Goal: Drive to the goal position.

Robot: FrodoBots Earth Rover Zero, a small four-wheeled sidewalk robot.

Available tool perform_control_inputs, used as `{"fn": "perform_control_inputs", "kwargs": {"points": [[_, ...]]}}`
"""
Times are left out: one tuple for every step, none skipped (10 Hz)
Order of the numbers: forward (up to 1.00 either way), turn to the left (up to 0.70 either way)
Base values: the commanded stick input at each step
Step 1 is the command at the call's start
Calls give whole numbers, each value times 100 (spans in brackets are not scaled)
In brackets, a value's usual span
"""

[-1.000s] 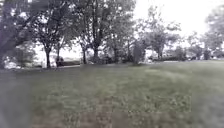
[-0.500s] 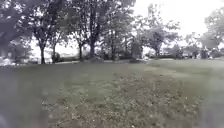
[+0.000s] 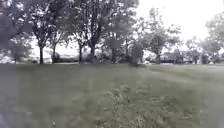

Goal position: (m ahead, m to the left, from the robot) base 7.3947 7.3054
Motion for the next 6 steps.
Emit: {"fn": "perform_control_inputs", "kwargs": {"points": [[70,-3],[70,-9],[70,-15],[70,-21],[70,-28],[70,-34]]}}
